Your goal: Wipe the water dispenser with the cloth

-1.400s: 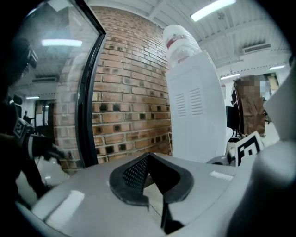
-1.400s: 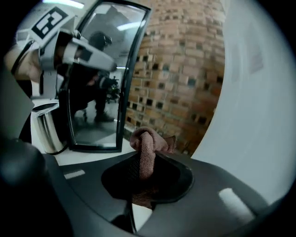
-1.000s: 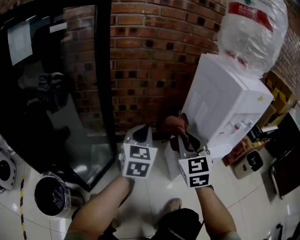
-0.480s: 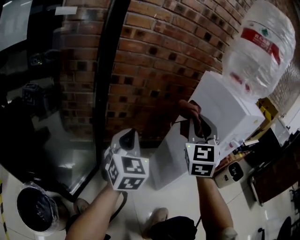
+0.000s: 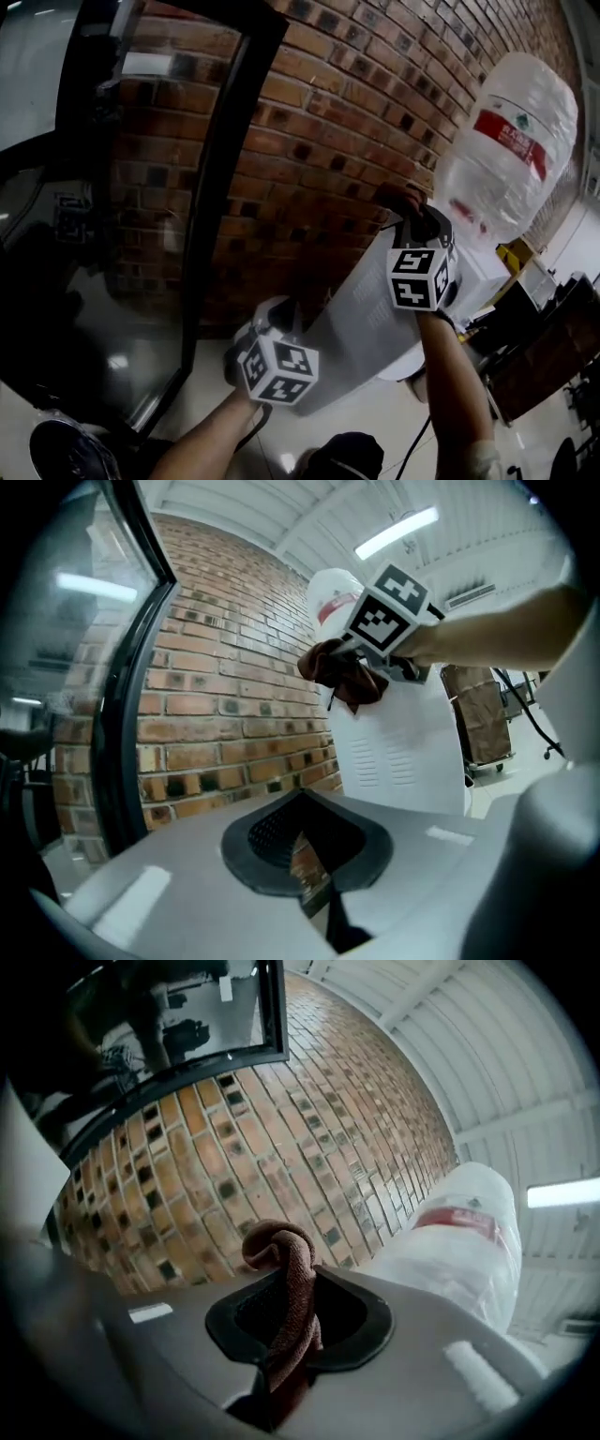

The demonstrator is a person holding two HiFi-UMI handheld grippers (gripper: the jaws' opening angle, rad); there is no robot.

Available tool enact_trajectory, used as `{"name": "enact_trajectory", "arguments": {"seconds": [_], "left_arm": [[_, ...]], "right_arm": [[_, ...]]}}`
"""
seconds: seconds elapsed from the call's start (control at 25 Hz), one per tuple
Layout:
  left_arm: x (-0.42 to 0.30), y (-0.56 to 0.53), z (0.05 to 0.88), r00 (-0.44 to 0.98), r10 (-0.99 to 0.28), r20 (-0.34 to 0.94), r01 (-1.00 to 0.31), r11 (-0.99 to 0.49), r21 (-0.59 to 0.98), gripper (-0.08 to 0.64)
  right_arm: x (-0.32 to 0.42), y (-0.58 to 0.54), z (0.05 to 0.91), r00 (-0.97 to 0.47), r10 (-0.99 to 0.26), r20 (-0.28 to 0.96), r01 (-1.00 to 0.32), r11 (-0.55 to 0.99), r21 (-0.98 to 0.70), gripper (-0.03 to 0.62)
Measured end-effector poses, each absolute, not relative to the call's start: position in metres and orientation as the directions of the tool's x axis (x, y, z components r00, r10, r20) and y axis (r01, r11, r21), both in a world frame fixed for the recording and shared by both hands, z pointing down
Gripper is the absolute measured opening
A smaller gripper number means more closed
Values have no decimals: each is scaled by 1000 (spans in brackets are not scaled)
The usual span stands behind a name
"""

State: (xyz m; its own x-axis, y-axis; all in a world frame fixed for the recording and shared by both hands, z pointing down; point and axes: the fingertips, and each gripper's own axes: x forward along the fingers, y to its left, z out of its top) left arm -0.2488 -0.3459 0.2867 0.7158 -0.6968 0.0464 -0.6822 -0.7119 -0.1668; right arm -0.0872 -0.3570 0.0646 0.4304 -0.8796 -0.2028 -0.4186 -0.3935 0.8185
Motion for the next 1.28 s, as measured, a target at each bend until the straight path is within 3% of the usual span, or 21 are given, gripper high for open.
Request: {"name": "enact_trajectory", "arguments": {"seconds": [0.44, 0.8, 1.28], "left_arm": [[-249, -400, 296, 714, -697, 63, -691, -717, -95, 0], [-252, -389, 314, 718, -686, 114, -673, -727, -135, 0], [-272, -386, 343, 688, -699, 194, -685, -714, -143, 0]], "right_arm": [[-50, -398, 74, 583, -791, -184, -241, -385, 891, 72], [-42, -410, 128, 631, -775, -50, -246, -261, 934, 72], [-31, -402, 285, 657, -729, 191, -334, -55, 941, 73]]}}
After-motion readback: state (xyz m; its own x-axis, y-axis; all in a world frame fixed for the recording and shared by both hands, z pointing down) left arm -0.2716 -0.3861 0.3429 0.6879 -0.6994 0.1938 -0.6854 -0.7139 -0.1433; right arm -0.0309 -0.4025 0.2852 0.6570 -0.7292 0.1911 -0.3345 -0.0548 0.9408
